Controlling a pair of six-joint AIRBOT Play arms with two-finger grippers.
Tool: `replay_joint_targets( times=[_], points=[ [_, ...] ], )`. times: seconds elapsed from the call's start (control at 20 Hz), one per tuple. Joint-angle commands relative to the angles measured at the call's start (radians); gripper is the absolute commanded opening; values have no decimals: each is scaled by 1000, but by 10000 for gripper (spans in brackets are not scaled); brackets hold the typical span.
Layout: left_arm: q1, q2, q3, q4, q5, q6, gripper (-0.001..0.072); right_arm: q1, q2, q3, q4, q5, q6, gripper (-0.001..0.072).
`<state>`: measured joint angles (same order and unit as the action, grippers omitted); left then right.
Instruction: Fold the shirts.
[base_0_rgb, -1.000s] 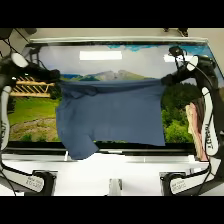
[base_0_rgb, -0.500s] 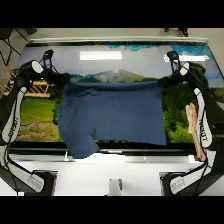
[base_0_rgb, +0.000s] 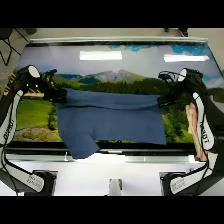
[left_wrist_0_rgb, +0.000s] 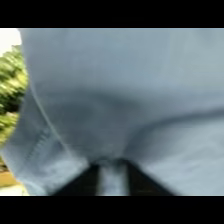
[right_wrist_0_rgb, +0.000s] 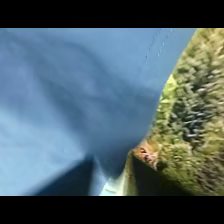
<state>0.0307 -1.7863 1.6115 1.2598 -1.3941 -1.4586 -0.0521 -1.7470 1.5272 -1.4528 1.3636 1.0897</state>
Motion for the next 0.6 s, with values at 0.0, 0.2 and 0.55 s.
replay_joint_targets(
  times=[0.0, 0.2, 0.55],
  points=[
    [10, 17, -2, -18, -114, -12, 589, -2, 23, -8, 9, 69, -29, 411],
    [98, 170, -64, -22, -253, -8, 595, -106, 124, -33, 37, 240, -73, 479],
    [162, 673, -1010, -114, 48, 45, 594, -163, 346, -431, 148, 80, -131, 477]
  ],
)
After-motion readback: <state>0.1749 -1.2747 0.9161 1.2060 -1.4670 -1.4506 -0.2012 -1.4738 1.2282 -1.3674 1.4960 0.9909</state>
